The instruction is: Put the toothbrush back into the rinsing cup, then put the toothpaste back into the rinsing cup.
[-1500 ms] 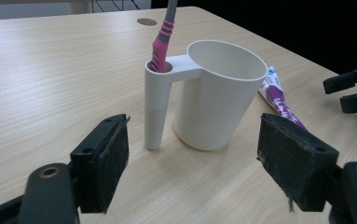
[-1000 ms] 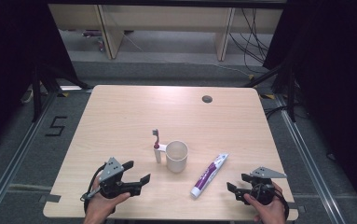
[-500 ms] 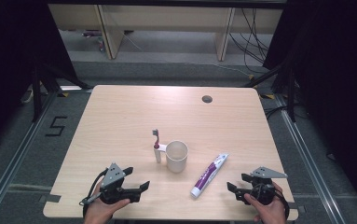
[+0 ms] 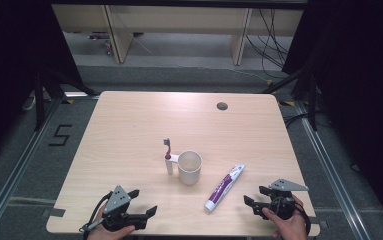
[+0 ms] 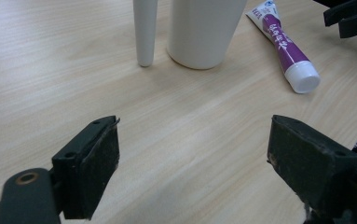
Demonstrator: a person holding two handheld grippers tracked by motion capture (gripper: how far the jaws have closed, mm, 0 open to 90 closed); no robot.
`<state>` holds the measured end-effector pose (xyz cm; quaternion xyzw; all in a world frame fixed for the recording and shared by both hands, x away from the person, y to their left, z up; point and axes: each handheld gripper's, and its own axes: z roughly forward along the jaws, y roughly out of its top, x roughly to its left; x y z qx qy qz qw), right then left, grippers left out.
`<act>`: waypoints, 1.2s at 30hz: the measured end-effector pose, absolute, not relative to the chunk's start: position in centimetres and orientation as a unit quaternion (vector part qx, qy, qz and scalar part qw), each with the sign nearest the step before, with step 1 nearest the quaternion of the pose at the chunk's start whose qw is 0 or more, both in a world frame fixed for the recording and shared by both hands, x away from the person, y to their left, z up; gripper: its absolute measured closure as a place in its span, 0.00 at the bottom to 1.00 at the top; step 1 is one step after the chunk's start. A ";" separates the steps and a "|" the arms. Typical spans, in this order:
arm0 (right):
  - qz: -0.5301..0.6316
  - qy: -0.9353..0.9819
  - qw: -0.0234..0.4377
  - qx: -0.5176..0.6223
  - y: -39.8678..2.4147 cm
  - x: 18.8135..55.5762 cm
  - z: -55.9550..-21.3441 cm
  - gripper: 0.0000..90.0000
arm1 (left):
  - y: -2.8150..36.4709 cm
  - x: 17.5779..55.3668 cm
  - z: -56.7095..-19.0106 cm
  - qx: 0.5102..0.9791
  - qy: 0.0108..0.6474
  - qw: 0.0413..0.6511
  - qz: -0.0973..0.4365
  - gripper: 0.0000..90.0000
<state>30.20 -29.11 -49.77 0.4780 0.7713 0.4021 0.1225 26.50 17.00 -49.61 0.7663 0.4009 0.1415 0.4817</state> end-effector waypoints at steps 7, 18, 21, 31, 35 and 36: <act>0.397 0.771 0.116 0.484 -28.9 30.2 -49.8 0.28 | 17.3 25.5 -49.9 0.766 0.407 0.478 0.134 0.18; 0.404 0.764 0.116 0.490 -28.8 30.1 -49.9 0.28 | 18.0 24.1 -50.3 0.775 0.403 0.464 0.147 0.18; 0.405 0.765 0.114 0.487 -28.8 30.1 -49.8 0.28 | 18.2 23.6 -50.4 0.775 0.404 0.464 0.146 0.18; 0.418 0.758 0.111 0.488 -28.8 30.0 -49.7 0.28 | 18.4 23.1 -50.7 0.772 0.409 0.463 0.146 0.18; 0.426 0.765 0.129 0.465 -28.6 30.1 -49.3 0.26 | 18.4 23.1 -50.7 0.769 0.407 0.471 0.148 0.18; 0.433 0.762 0.118 0.467 -28.4 30.0 -49.2 0.25 | 18.5 23.1 -50.6 0.770 0.404 0.472 0.149 0.18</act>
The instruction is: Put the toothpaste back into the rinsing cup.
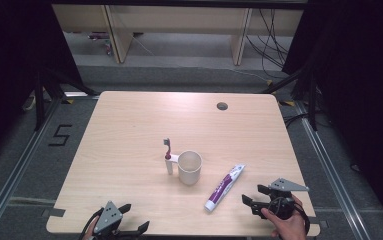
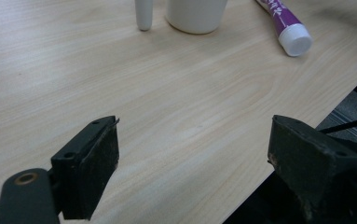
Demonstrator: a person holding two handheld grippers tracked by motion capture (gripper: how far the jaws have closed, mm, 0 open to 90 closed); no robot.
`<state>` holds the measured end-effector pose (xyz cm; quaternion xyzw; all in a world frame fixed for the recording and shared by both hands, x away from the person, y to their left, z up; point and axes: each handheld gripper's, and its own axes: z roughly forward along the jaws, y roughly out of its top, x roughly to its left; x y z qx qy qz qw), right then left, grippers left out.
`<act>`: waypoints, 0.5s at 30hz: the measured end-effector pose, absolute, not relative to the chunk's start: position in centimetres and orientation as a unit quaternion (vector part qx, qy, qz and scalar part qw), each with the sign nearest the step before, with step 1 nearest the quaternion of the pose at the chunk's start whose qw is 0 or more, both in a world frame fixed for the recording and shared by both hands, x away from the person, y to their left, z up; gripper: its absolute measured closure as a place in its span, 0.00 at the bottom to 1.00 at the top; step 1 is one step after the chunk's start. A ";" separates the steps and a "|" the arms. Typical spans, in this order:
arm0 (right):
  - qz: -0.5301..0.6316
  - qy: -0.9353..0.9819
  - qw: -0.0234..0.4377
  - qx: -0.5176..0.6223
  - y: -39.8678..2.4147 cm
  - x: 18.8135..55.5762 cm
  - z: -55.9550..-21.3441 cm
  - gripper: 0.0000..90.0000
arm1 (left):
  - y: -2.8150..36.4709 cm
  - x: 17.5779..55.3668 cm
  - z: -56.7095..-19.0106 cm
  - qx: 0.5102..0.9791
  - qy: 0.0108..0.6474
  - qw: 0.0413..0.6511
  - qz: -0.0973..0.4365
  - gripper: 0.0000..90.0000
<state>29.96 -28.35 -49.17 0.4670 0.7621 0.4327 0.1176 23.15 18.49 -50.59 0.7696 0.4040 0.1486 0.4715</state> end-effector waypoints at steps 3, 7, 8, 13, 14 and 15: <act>0.448 0.764 0.104 0.452 -27.9 30.2 -49.0 0.24 | 18.6 23.2 -50.6 0.770 0.405 0.470 0.147 0.18; 0.459 0.764 0.099 0.442 -27.1 30.4 -48.4 0.27 | 18.2 23.2 -50.8 0.771 0.405 0.469 0.146 0.18; 0.460 0.757 0.087 0.455 -26.8 30.3 -48.3 0.28 | 18.2 23.1 -50.8 0.772 0.403 0.469 0.147 0.18; 0.454 0.770 0.082 0.441 -25.6 30.5 -47.9 0.39 | 18.3 23.1 -50.9 0.776 0.403 0.462 0.149 0.18; 0.455 0.776 0.089 0.427 -25.4 30.5 -47.9 0.42 | 18.3 23.1 -51.0 0.774 0.406 0.462 0.148 0.18; 0.450 0.780 0.084 0.426 -25.0 30.4 -47.7 0.44 | 18.5 23.0 -50.9 0.775 0.407 0.459 0.148 0.18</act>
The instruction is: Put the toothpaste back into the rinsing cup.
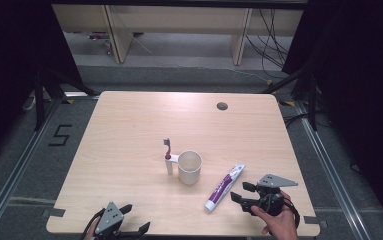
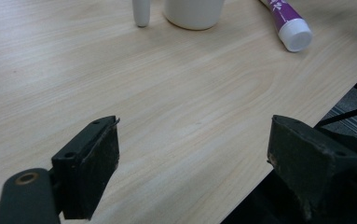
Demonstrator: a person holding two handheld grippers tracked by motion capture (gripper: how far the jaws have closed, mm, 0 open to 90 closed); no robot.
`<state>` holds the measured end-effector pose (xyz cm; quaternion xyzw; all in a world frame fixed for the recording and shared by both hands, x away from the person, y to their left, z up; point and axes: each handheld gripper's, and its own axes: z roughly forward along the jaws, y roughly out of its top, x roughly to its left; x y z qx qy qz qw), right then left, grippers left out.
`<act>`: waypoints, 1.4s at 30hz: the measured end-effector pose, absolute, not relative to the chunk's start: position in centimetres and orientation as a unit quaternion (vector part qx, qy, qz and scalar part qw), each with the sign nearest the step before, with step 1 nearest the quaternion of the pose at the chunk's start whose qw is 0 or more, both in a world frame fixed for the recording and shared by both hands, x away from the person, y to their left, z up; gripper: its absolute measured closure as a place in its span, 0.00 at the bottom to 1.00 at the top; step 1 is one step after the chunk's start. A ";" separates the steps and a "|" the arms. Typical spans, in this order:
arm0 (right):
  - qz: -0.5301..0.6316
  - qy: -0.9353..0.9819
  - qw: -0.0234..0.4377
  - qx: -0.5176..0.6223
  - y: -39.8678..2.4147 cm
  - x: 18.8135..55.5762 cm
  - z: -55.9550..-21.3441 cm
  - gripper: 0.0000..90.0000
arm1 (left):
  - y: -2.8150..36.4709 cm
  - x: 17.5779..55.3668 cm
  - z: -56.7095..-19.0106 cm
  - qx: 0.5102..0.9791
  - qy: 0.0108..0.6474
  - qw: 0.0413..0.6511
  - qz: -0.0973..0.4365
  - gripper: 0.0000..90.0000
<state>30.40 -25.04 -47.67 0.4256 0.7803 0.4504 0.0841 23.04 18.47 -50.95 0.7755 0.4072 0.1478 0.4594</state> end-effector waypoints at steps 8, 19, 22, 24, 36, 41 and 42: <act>0.424 0.809 0.091 0.397 -21.8 30.9 -47.6 0.74 | 18.3 23.0 -51.0 0.783 0.397 0.456 0.148 0.18; 0.417 0.838 0.080 0.343 -17.9 31.7 -48.1 0.98 | 18.3 23.0 -51.0 0.783 0.396 0.456 0.150 0.18; 0.410 0.843 0.072 0.341 -17.1 31.7 -48.3 0.99 | 18.2 23.0 -51.0 0.780 0.398 0.459 0.150 0.18; 0.405 0.849 0.070 0.332 -16.5 31.7 -48.5 0.99 | 18.2 22.9 -51.0 0.781 0.397 0.457 0.151 0.18; 0.371 0.871 0.060 0.318 -15.8 31.3 -49.3 0.99 | 18.3 22.9 -51.0 0.786 0.394 0.452 0.150 0.19; 0.369 0.874 0.064 0.308 -15.7 30.7 -49.4 0.99 | 18.3 22.9 -51.0 0.783 0.396 0.455 0.150 0.19; 0.368 0.878 0.063 0.301 -15.9 30.6 -49.4 0.99 | 18.3 22.9 -51.0 0.783 0.396 0.455 0.151 0.19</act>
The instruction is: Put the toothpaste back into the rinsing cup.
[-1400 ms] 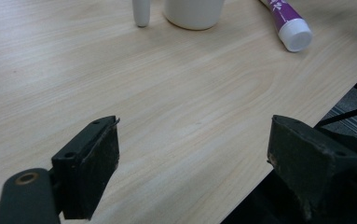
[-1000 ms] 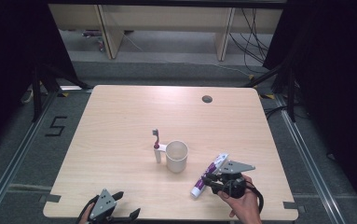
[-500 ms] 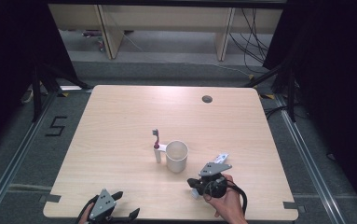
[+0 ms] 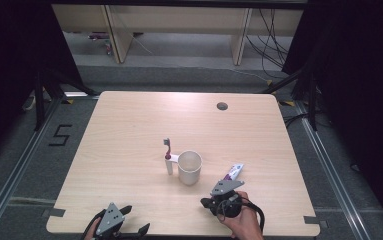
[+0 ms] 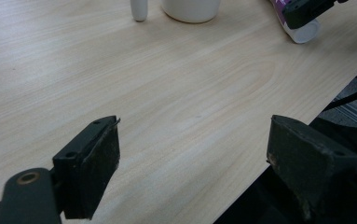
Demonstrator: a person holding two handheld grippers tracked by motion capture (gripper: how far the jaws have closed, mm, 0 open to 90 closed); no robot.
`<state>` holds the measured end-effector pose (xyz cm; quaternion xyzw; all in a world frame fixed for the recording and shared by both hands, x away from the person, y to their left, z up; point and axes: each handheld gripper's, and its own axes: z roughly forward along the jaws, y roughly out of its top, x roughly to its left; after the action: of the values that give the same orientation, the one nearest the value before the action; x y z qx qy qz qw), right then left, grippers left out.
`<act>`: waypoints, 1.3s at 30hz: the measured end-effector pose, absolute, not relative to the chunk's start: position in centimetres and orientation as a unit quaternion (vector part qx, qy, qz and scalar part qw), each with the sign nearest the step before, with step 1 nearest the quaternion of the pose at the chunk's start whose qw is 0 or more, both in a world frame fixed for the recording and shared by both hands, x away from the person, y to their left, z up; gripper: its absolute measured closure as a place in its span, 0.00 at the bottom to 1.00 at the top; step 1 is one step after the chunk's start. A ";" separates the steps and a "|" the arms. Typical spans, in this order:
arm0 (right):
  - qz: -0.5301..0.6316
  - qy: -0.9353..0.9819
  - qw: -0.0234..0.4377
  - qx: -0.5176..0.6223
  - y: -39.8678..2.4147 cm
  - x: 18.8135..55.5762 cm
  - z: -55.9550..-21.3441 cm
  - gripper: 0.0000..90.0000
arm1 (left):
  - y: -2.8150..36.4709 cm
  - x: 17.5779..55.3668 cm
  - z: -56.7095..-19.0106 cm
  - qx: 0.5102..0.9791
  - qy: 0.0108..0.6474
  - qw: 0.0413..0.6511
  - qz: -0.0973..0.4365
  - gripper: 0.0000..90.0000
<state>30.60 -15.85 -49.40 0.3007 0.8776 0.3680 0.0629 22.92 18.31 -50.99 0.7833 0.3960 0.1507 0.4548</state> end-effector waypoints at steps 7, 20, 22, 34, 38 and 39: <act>0.366 0.879 0.058 0.300 -17.4 29.4 -48.9 0.99 | 18.2 22.9 -51.0 0.788 0.395 0.448 0.149 0.19; 0.353 0.884 0.058 0.301 -20.9 27.6 -48.8 0.99 | 18.2 22.9 -51.0 0.790 0.393 0.447 0.148 0.19; 0.355 0.883 0.062 0.301 -21.6 27.4 -48.7 0.98 | 18.1 22.9 -51.1 0.788 0.395 0.448 0.147 0.19; 0.356 0.868 0.074 0.337 -24.7 27.4 -48.5 0.97 | 18.0 22.8 -51.1 0.789 0.395 0.448 0.146 0.19; 0.348 0.870 0.075 0.342 -25.0 27.5 -48.0 0.95 | 18.0 22.8 -51.1 0.789 0.395 0.448 0.145 0.19; 0.352 0.869 0.075 0.339 -25.1 27.6 -47.9 0.94 | 18.1 22.9 -51.1 0.791 0.393 0.445 0.146 0.19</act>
<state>27.64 -25.07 -47.88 0.3394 0.8692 0.3516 0.0753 22.87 18.07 -51.11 0.7913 0.3932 0.1458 0.4449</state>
